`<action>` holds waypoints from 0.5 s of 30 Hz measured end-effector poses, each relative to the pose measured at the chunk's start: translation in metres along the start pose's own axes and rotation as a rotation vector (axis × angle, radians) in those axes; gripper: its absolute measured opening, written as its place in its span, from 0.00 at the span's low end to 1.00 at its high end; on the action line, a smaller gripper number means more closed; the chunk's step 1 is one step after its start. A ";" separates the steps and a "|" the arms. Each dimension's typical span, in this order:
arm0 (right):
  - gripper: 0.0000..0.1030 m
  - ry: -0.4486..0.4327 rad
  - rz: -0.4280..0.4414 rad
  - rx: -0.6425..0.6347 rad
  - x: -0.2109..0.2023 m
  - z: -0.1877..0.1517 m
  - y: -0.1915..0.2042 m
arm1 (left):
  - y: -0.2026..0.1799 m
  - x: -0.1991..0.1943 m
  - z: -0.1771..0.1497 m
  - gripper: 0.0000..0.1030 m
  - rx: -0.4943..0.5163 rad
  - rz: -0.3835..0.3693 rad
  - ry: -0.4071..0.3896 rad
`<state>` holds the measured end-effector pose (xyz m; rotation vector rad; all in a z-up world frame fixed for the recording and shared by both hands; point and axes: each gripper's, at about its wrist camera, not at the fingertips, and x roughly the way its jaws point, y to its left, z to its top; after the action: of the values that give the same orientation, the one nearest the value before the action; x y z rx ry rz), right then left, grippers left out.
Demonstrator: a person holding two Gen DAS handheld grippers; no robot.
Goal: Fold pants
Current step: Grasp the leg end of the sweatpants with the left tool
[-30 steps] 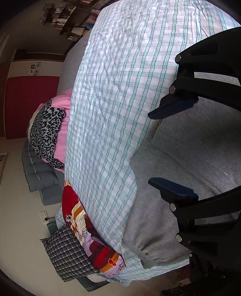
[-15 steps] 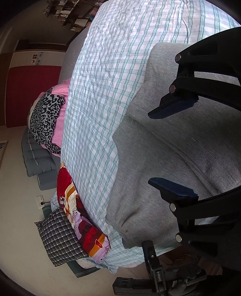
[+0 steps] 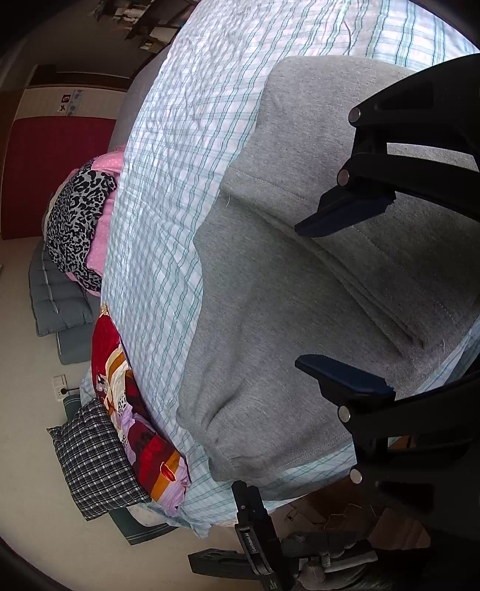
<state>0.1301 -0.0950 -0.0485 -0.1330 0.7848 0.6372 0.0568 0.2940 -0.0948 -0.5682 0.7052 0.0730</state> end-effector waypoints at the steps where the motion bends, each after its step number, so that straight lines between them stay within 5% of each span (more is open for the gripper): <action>1: 0.65 0.003 0.008 0.006 0.000 -0.002 0.000 | 0.003 0.002 -0.001 0.71 -0.013 -0.002 0.004; 7: 0.65 0.016 0.017 0.019 0.006 -0.010 0.002 | 0.003 0.014 -0.001 0.81 -0.067 -0.079 -0.007; 15: 0.65 0.013 0.020 0.030 0.006 -0.018 0.001 | -0.005 0.034 0.011 0.81 -0.071 -0.070 -0.019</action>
<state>0.1214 -0.0979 -0.0656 -0.1017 0.8089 0.6436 0.0909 0.2918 -0.1071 -0.6586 0.6653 0.0384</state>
